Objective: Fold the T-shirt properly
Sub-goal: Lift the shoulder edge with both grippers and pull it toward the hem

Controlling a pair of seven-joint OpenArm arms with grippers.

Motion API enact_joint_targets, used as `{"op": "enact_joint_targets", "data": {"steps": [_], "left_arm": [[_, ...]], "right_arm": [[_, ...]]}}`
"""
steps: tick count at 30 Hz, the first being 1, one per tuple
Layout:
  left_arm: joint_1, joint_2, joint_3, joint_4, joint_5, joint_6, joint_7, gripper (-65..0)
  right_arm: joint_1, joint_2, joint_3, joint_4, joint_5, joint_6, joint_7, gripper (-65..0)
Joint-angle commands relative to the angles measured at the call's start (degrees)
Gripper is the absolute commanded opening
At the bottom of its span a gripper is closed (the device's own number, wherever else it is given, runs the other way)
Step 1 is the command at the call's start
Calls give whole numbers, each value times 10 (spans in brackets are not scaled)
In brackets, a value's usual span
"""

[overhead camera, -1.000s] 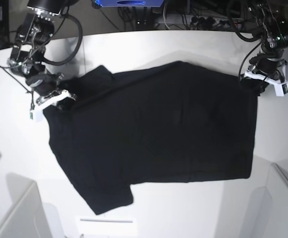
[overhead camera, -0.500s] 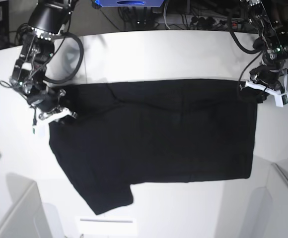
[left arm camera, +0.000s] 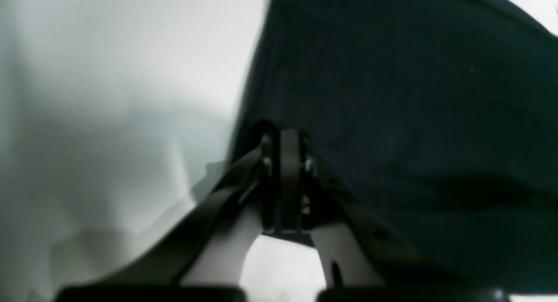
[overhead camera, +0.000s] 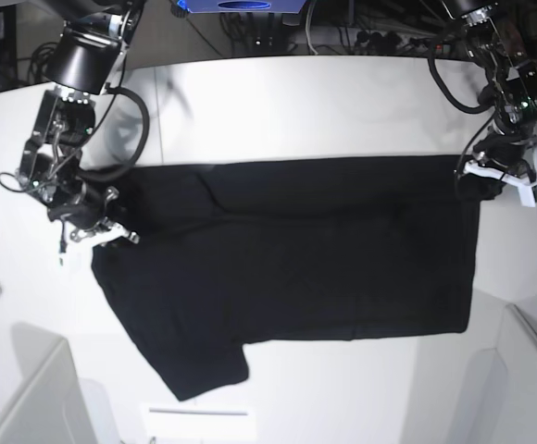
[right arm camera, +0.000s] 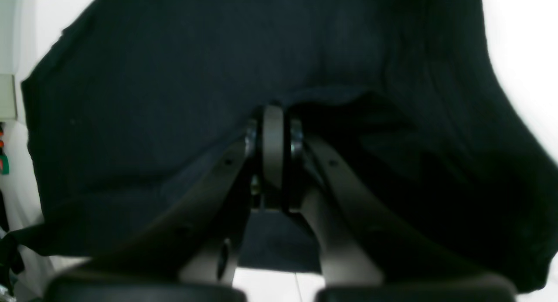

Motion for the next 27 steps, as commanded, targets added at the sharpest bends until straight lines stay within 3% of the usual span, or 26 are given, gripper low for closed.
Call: {"op": "enact_joint_targets", "data": {"steps": [1,22,24,27], "left_arm": [[-4,-8,-5,4,-1,1,-9,-650],[-33,-10,-5,-9,-1,1,-7,-650],[-40,-10,-7,-9,-1,1,-8,-619],[-48,-10,-9,-21,-1,1,-9,-484]], "right_arm": [[12,3,1,9,9,1,11,-650],[32,3,3,-24,9,0,21,-650],[32,3,6,-24,9,0,21,-527],[32,3,7,-22,9,0,23,-404]]}}
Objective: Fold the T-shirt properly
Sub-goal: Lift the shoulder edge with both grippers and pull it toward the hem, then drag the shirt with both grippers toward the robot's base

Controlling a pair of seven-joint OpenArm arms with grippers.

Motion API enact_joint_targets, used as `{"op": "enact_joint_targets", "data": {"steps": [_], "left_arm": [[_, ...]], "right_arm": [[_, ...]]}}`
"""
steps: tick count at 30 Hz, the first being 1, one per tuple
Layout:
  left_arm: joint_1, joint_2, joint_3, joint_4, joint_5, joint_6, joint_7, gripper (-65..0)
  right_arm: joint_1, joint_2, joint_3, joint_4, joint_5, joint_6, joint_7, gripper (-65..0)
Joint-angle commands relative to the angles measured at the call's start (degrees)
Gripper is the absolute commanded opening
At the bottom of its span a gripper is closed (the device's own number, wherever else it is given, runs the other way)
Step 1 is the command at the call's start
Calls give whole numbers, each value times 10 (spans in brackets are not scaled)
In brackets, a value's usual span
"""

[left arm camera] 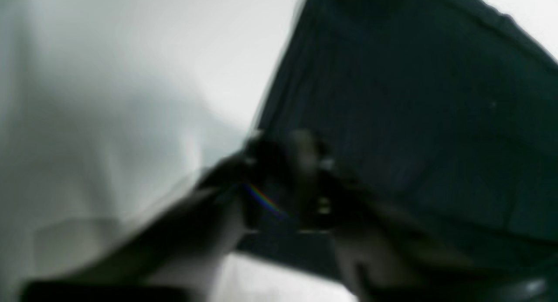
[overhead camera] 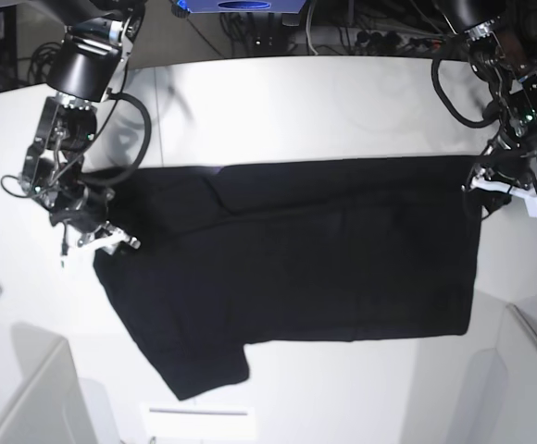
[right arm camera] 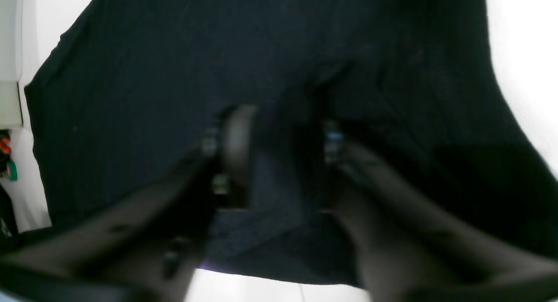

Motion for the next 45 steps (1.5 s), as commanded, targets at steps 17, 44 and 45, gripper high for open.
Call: {"op": "enact_joint_targets", "data": {"steps": [17,44,45], "left_arm": [[49,36,-182,81,-94,-90,-8,-283],[29,40,-175,-96,-96,-162,-12,-281],[27,37,-163,-104,-96,-161,-12,-281]], "right_arm": [[-184,-66,77,270,11,-150,115,-300],[-212,-98,126,133,94,-125,164,-228],[-206,-97,128,124,94,-125,166,-230]]}}
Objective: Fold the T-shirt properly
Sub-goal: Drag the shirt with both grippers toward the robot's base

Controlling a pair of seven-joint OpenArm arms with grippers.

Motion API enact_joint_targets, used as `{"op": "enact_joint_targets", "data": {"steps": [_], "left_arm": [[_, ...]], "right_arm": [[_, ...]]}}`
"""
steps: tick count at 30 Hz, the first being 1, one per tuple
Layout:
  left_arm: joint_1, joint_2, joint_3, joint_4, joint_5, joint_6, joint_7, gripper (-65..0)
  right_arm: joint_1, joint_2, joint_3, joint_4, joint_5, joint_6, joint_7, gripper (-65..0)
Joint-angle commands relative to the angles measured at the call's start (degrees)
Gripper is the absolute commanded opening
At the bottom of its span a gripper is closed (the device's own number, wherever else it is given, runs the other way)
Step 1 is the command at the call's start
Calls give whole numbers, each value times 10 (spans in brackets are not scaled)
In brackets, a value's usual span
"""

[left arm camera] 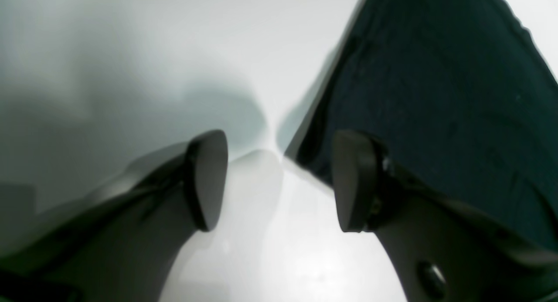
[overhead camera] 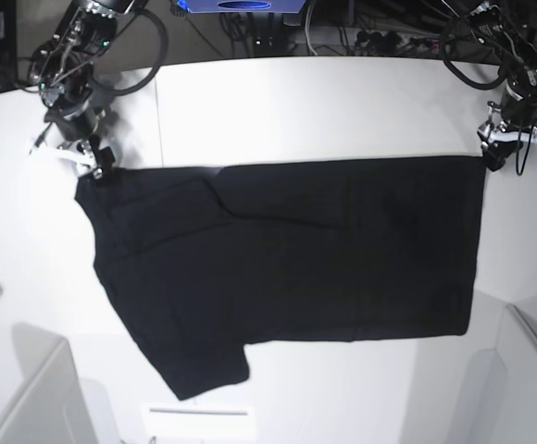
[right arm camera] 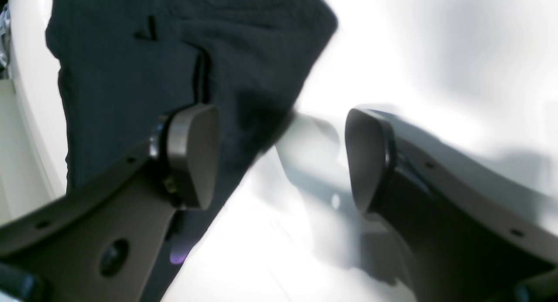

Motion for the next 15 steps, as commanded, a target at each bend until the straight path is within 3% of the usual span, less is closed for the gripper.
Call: {"op": "enact_joint_targets", "data": {"steps": [1,13,15], "left_arm": [[-7,-9,10,-1,-7,-4,-9,-281],[-24,-8,24,-22,-7,-3,-10,-286],[-24,-9,24,-22,-7,-3,-10,-311]], "right_arm": [[11,3,3,-6,-1,1,0,-230],[42,37,-2,-97,-2,5,1,-233],[42,38,-2,-98,-2,5,1,-273]]}}
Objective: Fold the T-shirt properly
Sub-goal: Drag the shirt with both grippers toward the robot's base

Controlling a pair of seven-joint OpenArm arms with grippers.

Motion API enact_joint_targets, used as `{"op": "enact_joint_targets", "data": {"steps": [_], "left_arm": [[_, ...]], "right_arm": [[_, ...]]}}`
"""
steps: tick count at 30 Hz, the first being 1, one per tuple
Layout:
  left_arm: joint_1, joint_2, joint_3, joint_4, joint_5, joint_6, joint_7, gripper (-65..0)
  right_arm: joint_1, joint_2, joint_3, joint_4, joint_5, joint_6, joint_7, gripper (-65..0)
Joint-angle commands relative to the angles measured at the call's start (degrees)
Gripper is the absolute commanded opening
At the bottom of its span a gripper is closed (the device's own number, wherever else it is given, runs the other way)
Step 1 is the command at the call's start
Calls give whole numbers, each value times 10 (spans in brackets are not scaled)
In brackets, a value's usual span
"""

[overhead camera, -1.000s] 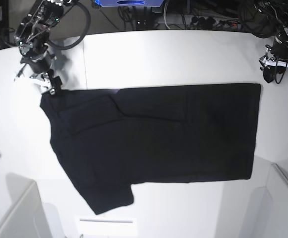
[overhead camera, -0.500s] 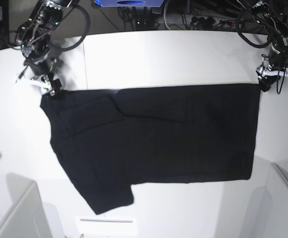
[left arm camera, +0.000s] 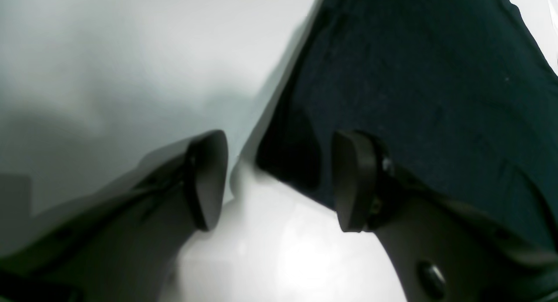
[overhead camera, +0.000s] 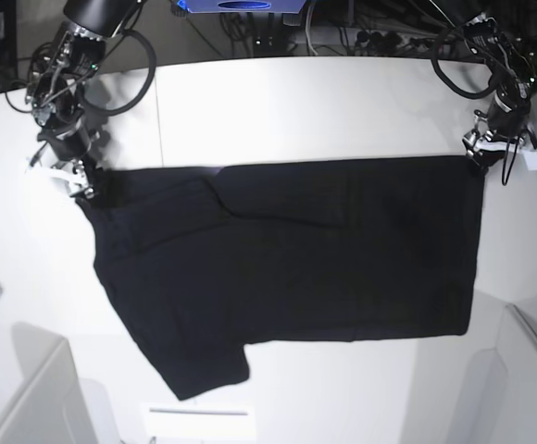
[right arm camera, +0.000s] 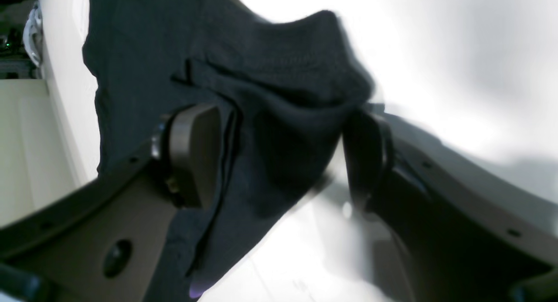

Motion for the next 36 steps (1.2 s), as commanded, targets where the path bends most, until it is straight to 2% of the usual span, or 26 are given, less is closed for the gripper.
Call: {"op": "enact_joint_targets", "data": {"steps": [1,4,6,9,10,22,36], "left_arm": [[-3,-9,-2,8,-2,-3,-9,-347],[-5,-7,-2,8,23,-3,-9,-535],[-5,-6,-2,8,35,-3,-9,-650],[-5,-6,-2,9,37,-3,-9,-650],[-4,-8,-2,9,37,-3,-9,-650],[48,-18,-2,55,37,-3,-4,-650],[131,-14,-2,108,37,-3,-4,-650]], "right_arm": [[-5,0,0,-10,-24,-22,-23,-306],[-5,2,0,-18,-24,-20,-23,-423],[-5,2,1,-18,-24,1,-23,-497],[-5,2,5,-18,-24,16,-23,-641],[-5,2,5,-18,-24,16,-23,-650],[-42,13,6,-9,-21,16,-26,-650],[-144,9,7,100,-19,16,-26,-650]]}}
